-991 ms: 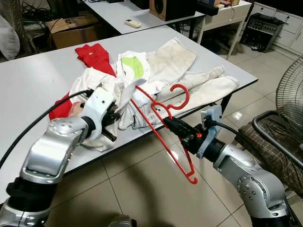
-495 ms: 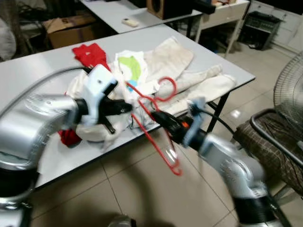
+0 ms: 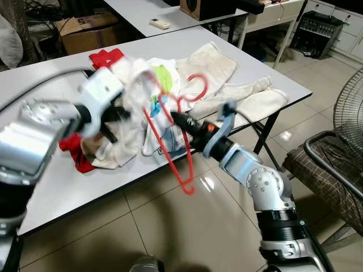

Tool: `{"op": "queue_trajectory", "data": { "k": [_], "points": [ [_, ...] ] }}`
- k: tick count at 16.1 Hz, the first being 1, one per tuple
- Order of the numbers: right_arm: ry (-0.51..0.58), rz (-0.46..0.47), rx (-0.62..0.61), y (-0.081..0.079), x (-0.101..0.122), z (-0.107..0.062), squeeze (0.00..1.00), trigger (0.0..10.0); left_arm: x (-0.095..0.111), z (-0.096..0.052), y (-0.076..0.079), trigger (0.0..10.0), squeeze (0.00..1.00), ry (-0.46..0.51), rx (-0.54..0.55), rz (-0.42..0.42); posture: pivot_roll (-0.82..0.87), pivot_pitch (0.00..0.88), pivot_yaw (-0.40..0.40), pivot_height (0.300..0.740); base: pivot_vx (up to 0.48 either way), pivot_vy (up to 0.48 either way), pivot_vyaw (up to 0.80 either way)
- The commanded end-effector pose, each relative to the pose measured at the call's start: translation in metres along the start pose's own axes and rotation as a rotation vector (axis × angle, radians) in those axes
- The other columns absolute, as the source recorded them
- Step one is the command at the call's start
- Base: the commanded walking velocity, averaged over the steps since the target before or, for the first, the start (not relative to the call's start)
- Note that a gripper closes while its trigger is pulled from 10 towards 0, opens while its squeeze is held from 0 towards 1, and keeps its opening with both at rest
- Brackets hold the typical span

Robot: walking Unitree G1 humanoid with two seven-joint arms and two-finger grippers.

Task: Hang hanger

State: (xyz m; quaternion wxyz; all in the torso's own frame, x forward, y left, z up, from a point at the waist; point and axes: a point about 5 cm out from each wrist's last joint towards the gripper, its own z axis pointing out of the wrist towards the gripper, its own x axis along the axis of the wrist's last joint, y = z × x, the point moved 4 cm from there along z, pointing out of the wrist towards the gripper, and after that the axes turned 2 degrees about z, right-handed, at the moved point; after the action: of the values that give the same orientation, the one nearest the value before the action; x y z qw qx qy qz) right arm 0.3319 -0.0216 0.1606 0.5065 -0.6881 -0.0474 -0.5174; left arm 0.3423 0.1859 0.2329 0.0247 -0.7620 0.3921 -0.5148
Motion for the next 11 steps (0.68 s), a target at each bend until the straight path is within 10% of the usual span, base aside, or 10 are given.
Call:
{"op": "queue_trajectory", "data": {
  "k": [1,6,11],
  "points": [
    [-0.049,-0.062,-0.01,0.0,-0.009,-0.001,0.0,10.0,0.012,-0.009,-0.017,0.0,0.0,0.033,0.075,0.041,0.18,0.039,0.044,0.74,0.0,0.0,0.0],
    [-0.19,-0.143,-0.006,0.005,-0.028,-0.017,0.0,10.0,0.037,-0.015,-0.029,0.0,0.0,0.117,0.146,0.151,0.18,0.028,0.049,0.74,0.0,0.0,0.0],
    [-0.031,-0.038,0.002,0.003,0.003,-0.011,0.0,10.0,0.019,-0.009,0.013,0.0,0.0,0.042,-0.111,0.234,0.17,0.022,0.05,0.74,0.0,0.0,0.0]
  ]
}}
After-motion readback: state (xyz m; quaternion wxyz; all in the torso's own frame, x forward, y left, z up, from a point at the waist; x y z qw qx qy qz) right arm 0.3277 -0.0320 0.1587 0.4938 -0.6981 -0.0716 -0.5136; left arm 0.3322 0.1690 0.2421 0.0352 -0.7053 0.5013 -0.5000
